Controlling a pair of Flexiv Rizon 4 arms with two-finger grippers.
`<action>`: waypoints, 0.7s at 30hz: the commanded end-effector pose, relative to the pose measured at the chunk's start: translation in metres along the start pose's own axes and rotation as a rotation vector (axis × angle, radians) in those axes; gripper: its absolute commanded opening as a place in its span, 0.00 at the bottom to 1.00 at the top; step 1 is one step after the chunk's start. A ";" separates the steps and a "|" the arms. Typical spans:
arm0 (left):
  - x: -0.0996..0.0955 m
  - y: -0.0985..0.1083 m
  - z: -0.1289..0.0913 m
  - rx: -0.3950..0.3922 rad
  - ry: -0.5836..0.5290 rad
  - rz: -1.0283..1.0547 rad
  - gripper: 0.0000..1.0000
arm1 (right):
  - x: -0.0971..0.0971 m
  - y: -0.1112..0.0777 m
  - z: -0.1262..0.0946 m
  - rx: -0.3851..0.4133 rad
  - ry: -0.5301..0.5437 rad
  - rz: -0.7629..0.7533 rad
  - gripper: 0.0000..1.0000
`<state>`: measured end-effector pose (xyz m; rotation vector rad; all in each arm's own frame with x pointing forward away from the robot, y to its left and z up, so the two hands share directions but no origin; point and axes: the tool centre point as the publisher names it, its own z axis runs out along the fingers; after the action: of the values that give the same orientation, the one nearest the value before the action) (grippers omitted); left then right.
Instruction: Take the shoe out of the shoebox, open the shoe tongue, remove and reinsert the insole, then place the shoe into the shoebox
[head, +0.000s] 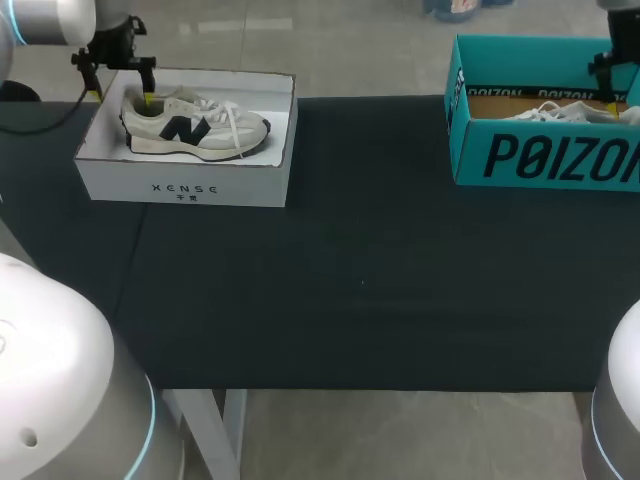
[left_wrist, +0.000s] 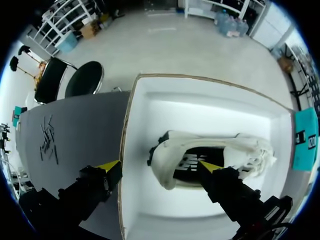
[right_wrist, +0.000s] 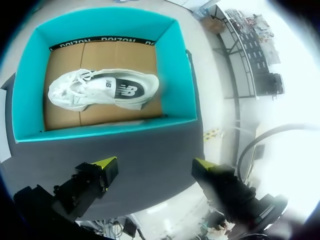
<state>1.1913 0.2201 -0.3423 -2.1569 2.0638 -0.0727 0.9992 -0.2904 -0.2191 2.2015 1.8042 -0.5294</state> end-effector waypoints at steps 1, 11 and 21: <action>0.004 -0.002 0.003 -0.013 0.003 0.009 1.00 | 0.002 0.003 -0.003 0.013 -0.001 0.013 1.00; 0.017 -0.010 0.012 -0.041 0.022 0.010 1.00 | 0.001 0.000 0.000 0.035 0.000 0.031 1.00; 0.016 -0.021 0.031 -0.059 0.025 -0.007 0.99 | -0.005 -0.003 0.002 0.041 -0.014 0.044 1.00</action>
<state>1.2042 0.2069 -0.3639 -2.1925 2.0811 -0.0732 0.9932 -0.2942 -0.2178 2.2495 1.7489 -0.5715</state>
